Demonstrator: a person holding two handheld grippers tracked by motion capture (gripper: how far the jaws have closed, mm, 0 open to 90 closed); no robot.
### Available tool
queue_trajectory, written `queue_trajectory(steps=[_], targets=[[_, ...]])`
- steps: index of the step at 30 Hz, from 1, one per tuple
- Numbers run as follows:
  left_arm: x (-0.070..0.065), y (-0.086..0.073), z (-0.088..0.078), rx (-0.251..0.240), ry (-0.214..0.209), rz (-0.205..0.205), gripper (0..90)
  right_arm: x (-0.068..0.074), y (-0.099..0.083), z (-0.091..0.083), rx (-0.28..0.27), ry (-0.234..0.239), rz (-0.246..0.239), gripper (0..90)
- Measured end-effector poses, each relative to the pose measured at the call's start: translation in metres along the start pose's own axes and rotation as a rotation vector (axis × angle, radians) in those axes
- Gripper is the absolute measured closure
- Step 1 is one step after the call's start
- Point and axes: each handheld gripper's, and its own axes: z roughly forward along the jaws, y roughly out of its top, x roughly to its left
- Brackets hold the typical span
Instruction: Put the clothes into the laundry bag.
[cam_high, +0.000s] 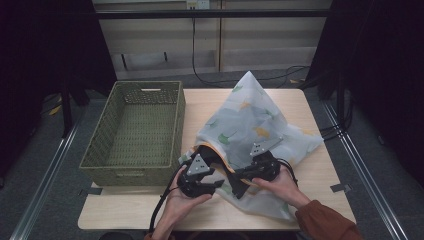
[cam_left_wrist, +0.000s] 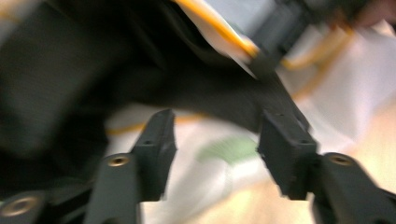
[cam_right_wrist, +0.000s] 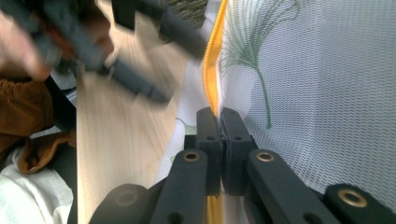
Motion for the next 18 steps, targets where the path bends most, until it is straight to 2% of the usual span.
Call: queue_trajectory(steps=[1,2,3,5,7,9,10,11,12,14,16,18], targets=[[0.0,-0.003,0.002,0.01,0.013,0.007,39.6,0.0,0.0,0.001,0.0,-0.012,-0.001,88.3],[-0.001,-0.006,0.006,0.017,0.009,0.012,35.0,0.0,-0.001,0.001,0.002,-0.016,0.002,88.3],[0.0,-0.008,0.008,0.032,-0.012,0.019,33.8,-0.001,-0.001,0.001,0.007,-0.019,-0.001,88.3],[-0.002,-0.01,0.015,0.052,-0.025,0.038,32.4,-0.002,-0.002,0.001,0.022,-0.048,-0.006,88.3],[-0.003,-0.011,0.02,0.067,-0.054,0.049,26.3,-0.007,-0.004,0.001,0.029,-0.07,-0.007,88.3],[-0.008,-0.01,0.025,0.093,-0.046,0.086,24.8,-0.011,-0.005,0.001,0.035,-0.078,0.003,88.3],[-0.008,-0.01,0.027,0.104,-0.062,0.093,22.8,-0.013,-0.006,0.0,0.04,-0.091,-0.002,88.3],[-0.009,-0.01,0.029,0.096,-0.061,0.091,22.2,-0.015,-0.007,-0.001,0.042,-0.1,-0.001,88.3],[-0.009,-0.009,0.03,0.123,-0.053,0.108,22.2,-0.017,-0.007,-0.002,0.043,-0.103,0.004,88.3],[-0.01,-0.009,0.034,0.099,-0.067,0.104,21.8,-0.021,-0.009,-0.004,0.038,-0.115,0.015,88.3],[-0.01,-0.006,0.036,0.111,-0.029,0.134,25.5,-0.023,-0.01,-0.006,0.033,-0.117,0.02,88.3],[-0.01,-0.004,0.039,0.106,-0.033,0.143,28.4,-0.023,-0.01,-0.008,0.024,-0.111,0.021,88.3]])
